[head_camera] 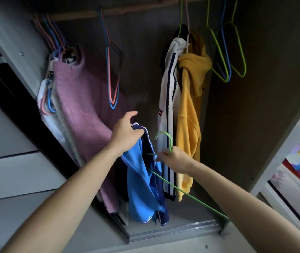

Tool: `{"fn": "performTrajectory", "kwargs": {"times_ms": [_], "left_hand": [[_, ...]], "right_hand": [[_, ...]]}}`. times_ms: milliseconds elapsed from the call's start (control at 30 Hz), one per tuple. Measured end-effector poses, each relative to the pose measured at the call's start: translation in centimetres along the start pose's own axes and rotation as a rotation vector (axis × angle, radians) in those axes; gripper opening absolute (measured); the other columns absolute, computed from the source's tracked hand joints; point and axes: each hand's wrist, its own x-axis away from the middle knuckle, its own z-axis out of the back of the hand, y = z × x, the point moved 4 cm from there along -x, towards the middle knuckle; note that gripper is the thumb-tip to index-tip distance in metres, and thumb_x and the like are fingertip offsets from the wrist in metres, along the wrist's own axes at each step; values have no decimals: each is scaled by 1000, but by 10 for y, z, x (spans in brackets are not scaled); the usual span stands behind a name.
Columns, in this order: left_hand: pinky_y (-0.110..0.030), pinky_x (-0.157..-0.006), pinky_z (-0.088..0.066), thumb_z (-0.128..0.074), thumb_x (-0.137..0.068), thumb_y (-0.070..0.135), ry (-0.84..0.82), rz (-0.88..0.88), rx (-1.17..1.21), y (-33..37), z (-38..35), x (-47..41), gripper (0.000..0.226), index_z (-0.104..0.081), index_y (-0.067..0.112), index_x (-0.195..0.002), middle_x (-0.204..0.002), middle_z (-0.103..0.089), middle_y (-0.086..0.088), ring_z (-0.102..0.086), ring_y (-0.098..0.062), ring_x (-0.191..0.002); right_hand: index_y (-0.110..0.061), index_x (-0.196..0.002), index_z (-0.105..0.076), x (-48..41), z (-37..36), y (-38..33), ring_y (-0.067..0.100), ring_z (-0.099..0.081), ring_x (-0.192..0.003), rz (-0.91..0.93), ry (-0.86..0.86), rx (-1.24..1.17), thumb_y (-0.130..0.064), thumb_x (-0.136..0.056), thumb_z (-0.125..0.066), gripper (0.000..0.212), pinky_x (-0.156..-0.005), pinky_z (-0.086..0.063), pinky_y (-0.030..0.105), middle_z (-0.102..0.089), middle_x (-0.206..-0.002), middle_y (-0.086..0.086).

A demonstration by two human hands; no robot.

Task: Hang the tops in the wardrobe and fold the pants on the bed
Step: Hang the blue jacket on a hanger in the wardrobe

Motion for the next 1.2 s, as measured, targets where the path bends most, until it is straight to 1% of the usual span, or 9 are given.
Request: {"fn": "performTrajectory", "kwargs": {"times_ms": [200, 367, 500, 567, 667, 767, 867, 1000, 1200], "left_hand": [[-22, -84, -52, -78, -78, 16, -178, -11, 148, 10, 14, 18, 67, -47, 25, -137, -100, -66, 1, -64, -9, -91], [-19, -84, -51, -81, -81, 17, -275, -159, 174, 24, 23, 30, 49, -62, 26, -125, -100, -72, 5, -66, 0, -91], [-30, -80, -55, -80, -81, 32, -440, -312, -234, 26, 34, 30, 11, -75, 26, -90, -82, -72, 13, -66, -2, -78], [-27, -83, -52, -76, -83, 40, -258, -385, -261, 29, 47, 26, 13, -77, 28, -88, -88, -70, 15, -64, 1, -85], [-36, -101, -42, -64, -93, 32, 55, -608, -382, 44, 59, 20, 32, -65, 19, -123, -122, -58, 3, -53, -17, -117], [-46, -114, -17, -48, -95, 58, -136, -621, -605, 56, 42, 10, 49, -58, 24, -129, -128, -55, 7, -41, -15, -132], [-39, -100, -23, -40, -84, 74, -228, -580, -630, 66, 28, 7, 59, -64, 22, -99, -89, -56, 9, -53, -14, -99], [-40, -88, -31, -62, -92, 45, -173, -627, -491, 72, 21, 6, 30, -63, 15, -95, -83, -53, 5, -54, -19, -90], [-41, -95, -33, -58, -92, 13, -171, -495, -476, 72, 9, 10, 4, -59, 11, -96, -90, -57, -1, -54, -27, -96]], "right_hand": [[-16, -86, -75, -2, 22, -26, 13, -37, -49, 99, 435, -593, -36, -104, -49, 37, -46, -30, 24, -43, -55, 2], [-5, -84, -73, 5, 27, -41, 8, -33, -46, 214, 479, -691, -31, -104, -51, 39, -45, -26, 22, -40, -54, 4], [-3, -78, -72, 6, 39, -42, 3, -35, -39, 237, 487, -708, -32, -103, -53, 43, -40, -28, 15, -44, -45, -7], [-3, -76, -72, 10, 45, -39, 1, -37, -39, 243, 488, -680, -34, -103, -53, 45, -40, -30, 14, -45, -43, -10], [-6, -72, -74, 17, 54, -38, 2, -39, -41, 272, 486, -604, -35, -103, -54, 46, -43, -31, 14, -45, -43, -10], [-13, -68, -76, 24, 60, -45, 5, -37, -44, 333, 476, -554, -36, -101, -56, 46, -45, -30, 17, -44, -45, -8], [-12, -76, -78, 31, 68, -51, 7, -37, -45, 409, 421, -487, -37, -101, -56, 42, -45, -30, 18, -45, -46, -8], [-6, -86, -74, 38, 90, -44, 7, -44, -48, 331, 409, -316, -65, -94, -52, 63, -50, -37, 24, -45, -50, -9], [-34, -92, -57, 53, 108, -10, 7, -55, -67, 257, 828, 174, -77, -85, -51, 44, -53, -42, 22, -56, -79, -12]]}}
